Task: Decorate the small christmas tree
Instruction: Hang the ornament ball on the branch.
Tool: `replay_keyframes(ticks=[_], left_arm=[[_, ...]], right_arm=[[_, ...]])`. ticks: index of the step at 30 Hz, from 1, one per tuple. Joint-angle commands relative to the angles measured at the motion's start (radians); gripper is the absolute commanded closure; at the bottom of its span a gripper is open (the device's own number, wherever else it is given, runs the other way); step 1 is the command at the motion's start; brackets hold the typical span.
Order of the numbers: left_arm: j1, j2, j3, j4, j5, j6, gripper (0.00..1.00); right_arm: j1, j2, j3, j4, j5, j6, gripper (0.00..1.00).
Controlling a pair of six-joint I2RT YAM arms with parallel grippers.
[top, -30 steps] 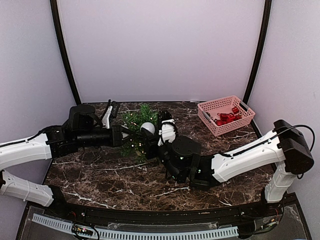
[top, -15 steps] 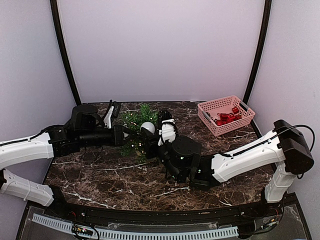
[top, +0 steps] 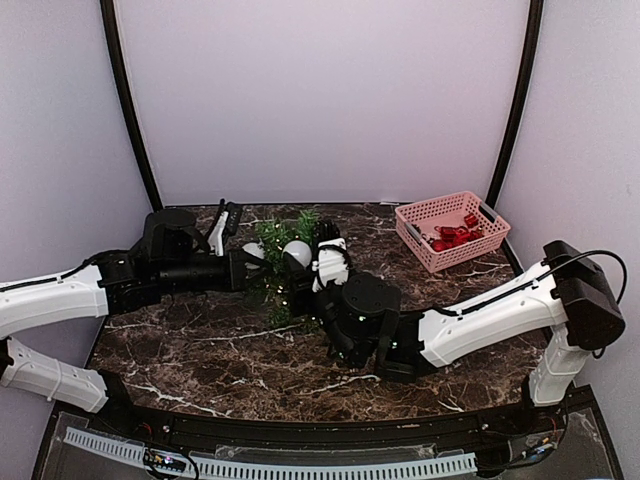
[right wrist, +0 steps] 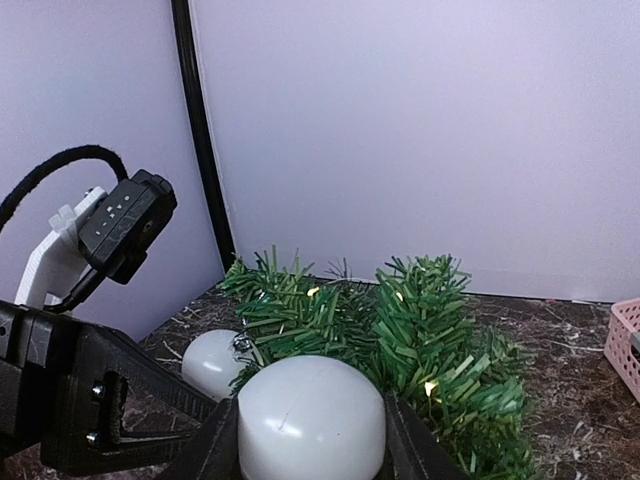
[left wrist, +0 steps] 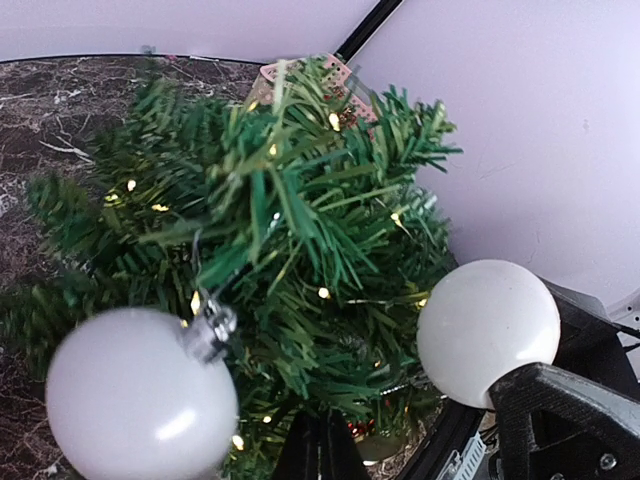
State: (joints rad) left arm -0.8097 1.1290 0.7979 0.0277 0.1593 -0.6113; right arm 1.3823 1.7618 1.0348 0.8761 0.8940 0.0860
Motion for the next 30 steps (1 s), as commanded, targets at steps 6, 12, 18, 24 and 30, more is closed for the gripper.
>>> replay_keyframes(ticks=[6,12,18,24,30], left_arm=[[0.009,-0.051,-0.017,0.01,-0.004,-0.001,1.0],[0.016,-0.059,-0.025,-0.004,-0.015,-0.013,1.0],[0.031,-0.053,-0.02,-0.021,-0.028,-0.021,1.0],[0.049,-0.036,-0.011,-0.022,-0.021,-0.019,1.0],[0.056,-0.011,0.008,-0.019,0.002,-0.002,1.0]], right_arm=[[0.01,0.043,0.059,0.066,0.083,-0.103,0.59],[0.01,0.047,0.072,0.042,0.117,-0.103,0.59],[0.009,0.049,0.073,0.028,0.116,-0.097,0.59],[0.009,0.043,0.073,0.016,0.031,-0.086,0.56],[0.009,0.022,0.057,0.021,-0.042,-0.057,0.46]])
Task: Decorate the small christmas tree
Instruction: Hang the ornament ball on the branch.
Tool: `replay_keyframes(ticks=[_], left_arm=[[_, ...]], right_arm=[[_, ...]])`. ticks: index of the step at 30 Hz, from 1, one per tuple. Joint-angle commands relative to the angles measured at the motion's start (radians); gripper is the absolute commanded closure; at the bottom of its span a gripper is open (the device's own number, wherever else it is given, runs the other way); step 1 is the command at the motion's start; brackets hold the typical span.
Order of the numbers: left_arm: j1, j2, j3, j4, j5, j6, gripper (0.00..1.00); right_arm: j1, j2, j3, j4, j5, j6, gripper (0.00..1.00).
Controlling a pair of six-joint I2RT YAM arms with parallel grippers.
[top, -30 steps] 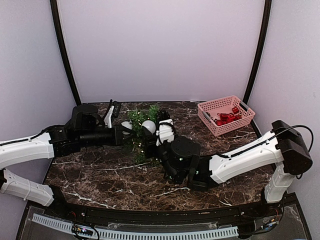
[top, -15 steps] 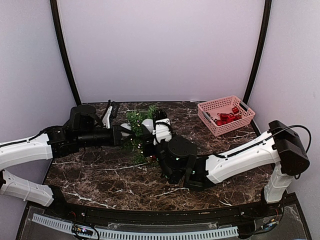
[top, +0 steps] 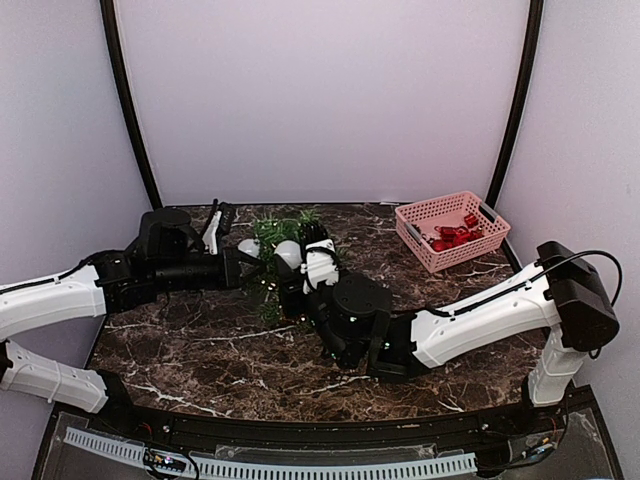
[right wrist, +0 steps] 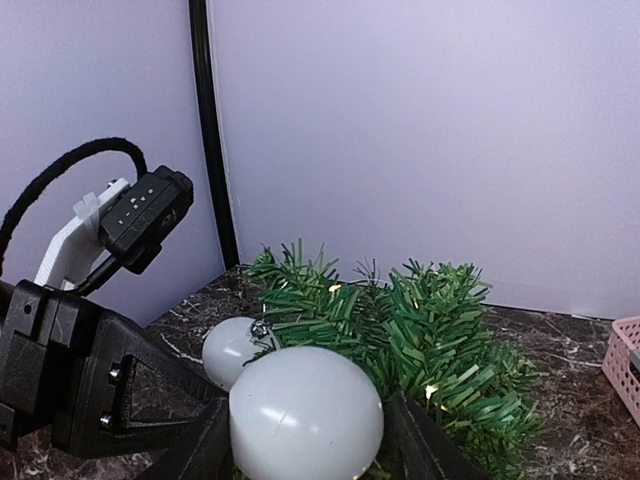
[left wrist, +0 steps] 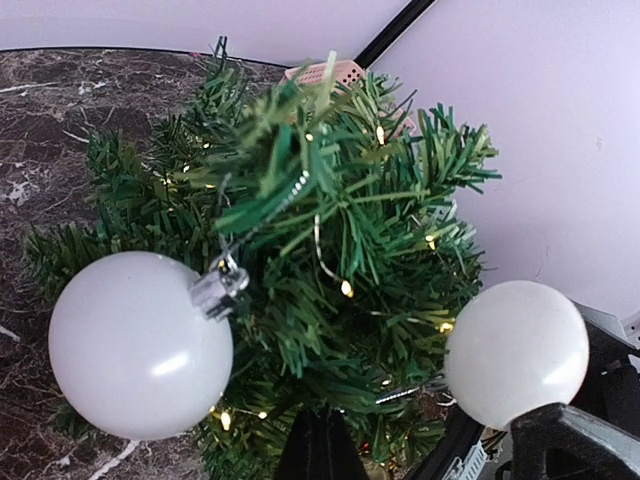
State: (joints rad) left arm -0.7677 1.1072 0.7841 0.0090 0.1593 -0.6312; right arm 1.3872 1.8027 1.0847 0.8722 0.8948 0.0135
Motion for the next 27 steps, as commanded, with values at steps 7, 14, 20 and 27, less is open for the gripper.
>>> replay_keyframes(ticks=[7,14,20,27], left_arm=[[0.018,0.02,0.035,0.001,0.004,0.027,1.0],[0.024,0.026,0.042,0.006,0.002,0.033,1.0],[0.026,0.032,0.047,0.006,0.001,0.04,1.0],[0.032,0.011,0.044,-0.002,-0.004,0.042,0.81]], right_arm=[[0.005,-0.072,-0.033,0.045,-0.093,0.037,0.31],[0.005,-0.125,-0.059,0.043,-0.093,0.049,0.25],[0.005,-0.18,-0.079,0.015,-0.049,0.036,0.21],[-0.009,-0.238,-0.118,-0.022,0.01,0.029,0.2]])
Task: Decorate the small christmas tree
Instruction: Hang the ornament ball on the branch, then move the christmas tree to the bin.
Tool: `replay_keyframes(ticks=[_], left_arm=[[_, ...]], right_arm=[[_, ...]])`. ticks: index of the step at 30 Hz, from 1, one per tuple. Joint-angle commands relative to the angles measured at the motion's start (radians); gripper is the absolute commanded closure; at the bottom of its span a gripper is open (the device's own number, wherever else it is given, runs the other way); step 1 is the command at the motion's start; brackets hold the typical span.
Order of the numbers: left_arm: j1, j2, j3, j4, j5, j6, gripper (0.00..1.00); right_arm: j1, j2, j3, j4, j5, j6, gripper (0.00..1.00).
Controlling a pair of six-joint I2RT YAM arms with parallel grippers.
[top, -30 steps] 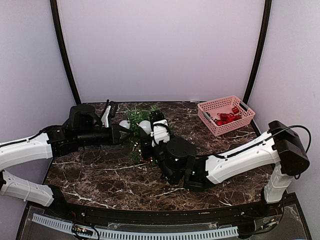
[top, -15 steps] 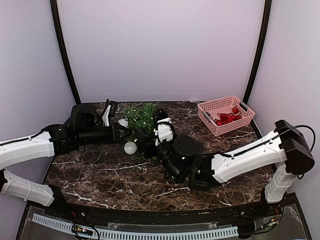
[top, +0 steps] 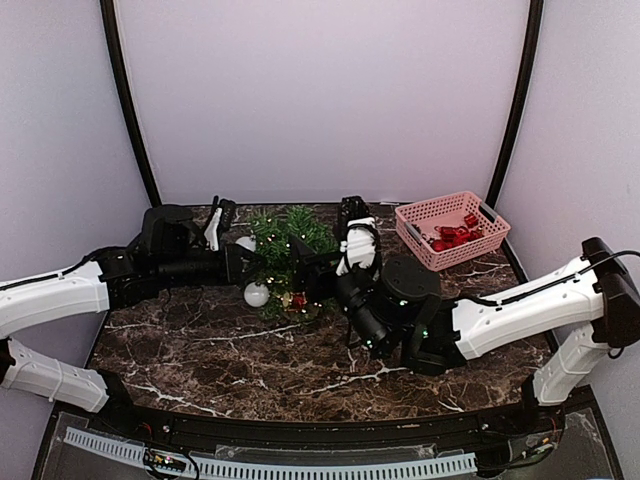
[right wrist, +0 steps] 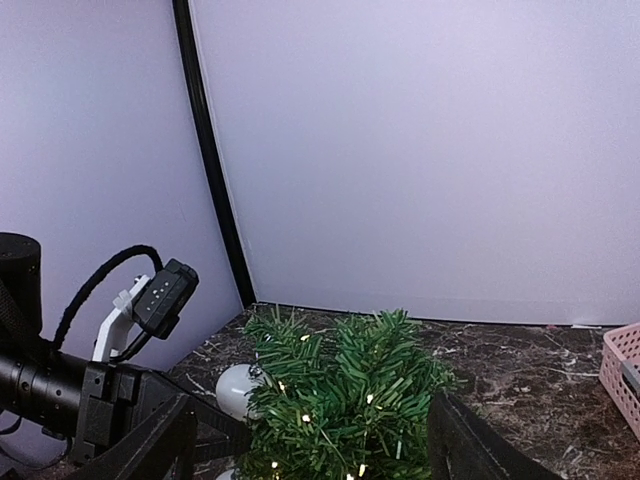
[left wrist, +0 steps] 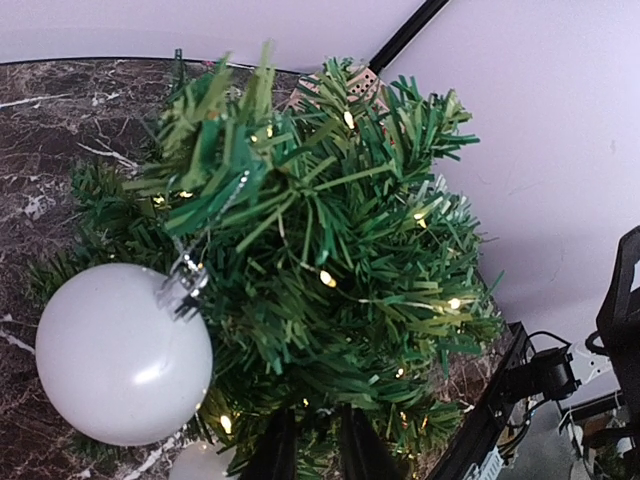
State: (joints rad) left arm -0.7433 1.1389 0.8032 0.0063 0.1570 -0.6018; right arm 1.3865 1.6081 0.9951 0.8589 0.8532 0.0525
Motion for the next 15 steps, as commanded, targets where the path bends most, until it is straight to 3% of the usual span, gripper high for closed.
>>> replay_keyframes(ticks=[1,15], left_arm=[[0.007,-0.024,0.024,0.0,-0.003,0.012,0.79],[0.009,-0.139,0.027,-0.134,-0.022,0.007,0.62]], right_arm=[[-0.009,-0.049,-0.033,-0.009,0.057,-0.01,0.2],[-0.036,-0.116,-0.039,-0.098,0.074,0.018,0.19]])
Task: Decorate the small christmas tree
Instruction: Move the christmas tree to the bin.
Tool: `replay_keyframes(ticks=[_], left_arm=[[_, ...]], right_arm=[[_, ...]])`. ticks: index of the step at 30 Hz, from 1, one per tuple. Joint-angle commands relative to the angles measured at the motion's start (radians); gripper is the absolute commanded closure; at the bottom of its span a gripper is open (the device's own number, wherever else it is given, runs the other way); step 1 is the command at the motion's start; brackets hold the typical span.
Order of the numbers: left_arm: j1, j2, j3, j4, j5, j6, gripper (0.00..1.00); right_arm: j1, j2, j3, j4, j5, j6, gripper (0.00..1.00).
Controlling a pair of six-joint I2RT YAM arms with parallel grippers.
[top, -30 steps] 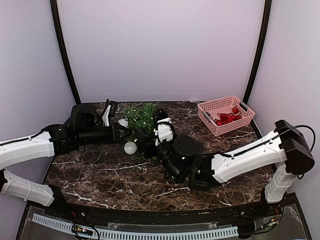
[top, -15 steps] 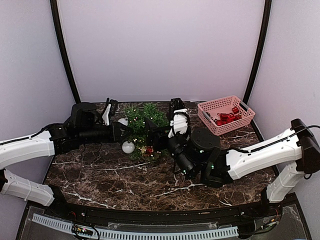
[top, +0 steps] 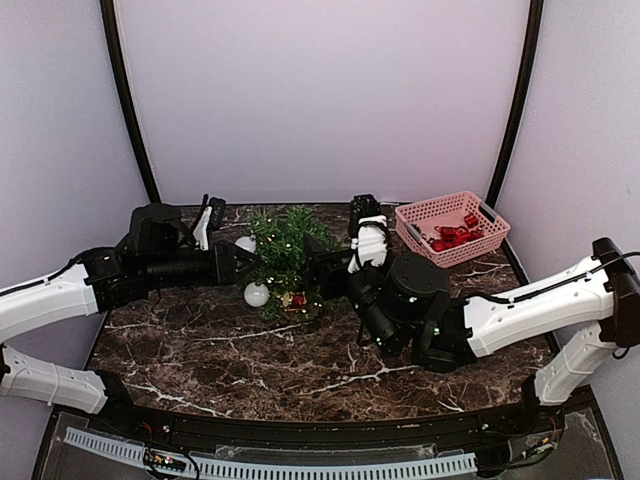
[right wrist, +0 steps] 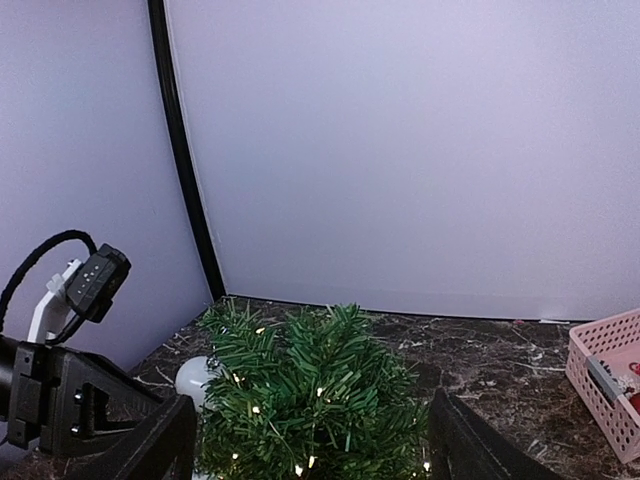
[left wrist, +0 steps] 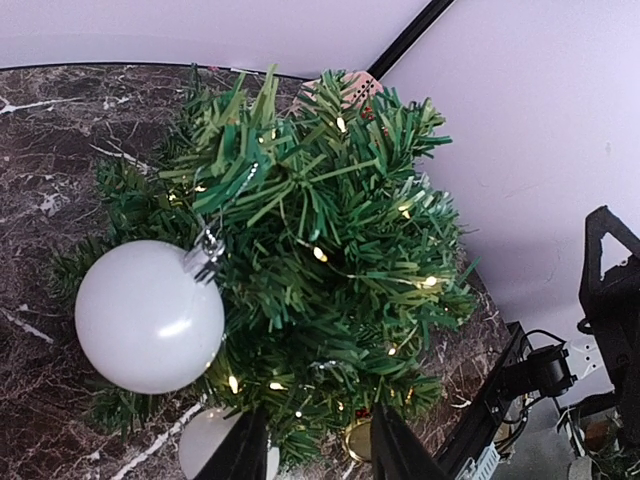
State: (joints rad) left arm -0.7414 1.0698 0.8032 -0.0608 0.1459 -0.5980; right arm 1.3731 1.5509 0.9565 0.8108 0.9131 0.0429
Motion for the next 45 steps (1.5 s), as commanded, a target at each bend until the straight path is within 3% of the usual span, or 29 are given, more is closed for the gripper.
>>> replay_keyframes(ticks=[1,6,11,17,23,30,41,45], left_arm=[[0.008,-0.08,0.034,-0.093,-0.012,0.006,0.59],[0.047,-0.149,0.061,-0.205,-0.011,0.002,0.5],[0.196,-0.169,0.002,-0.205,0.106,-0.02,0.46],[0.323,-0.151,-0.163,0.006,0.294,-0.11,0.42],[0.365,-0.1,-0.262,0.148,0.339,-0.16,0.42],[0.398,-0.03,-0.301,0.246,0.384,-0.17,0.44],[0.412,-0.002,-0.316,0.251,0.386,-0.154,0.46],[0.413,0.004,-0.317,0.251,0.383,-0.152,0.47]], right_arm=[[-0.034,-0.07,0.006,-0.097,0.0,0.059,0.19],[-0.178,-0.137,0.017,-0.352,-0.198,0.301,0.19],[-0.365,-0.185,-0.049,-0.453,-0.453,0.512,0.2],[-0.553,-0.166,-0.155,-0.417,-0.753,0.647,0.2],[-0.65,-0.066,-0.247,-0.266,-0.975,0.727,0.22],[-0.678,0.123,-0.237,-0.146,-1.084,0.787,0.38],[-0.695,0.247,-0.215,0.002,-1.193,0.831,0.39],[-0.695,0.266,-0.202,0.012,-1.205,0.827,0.44]])
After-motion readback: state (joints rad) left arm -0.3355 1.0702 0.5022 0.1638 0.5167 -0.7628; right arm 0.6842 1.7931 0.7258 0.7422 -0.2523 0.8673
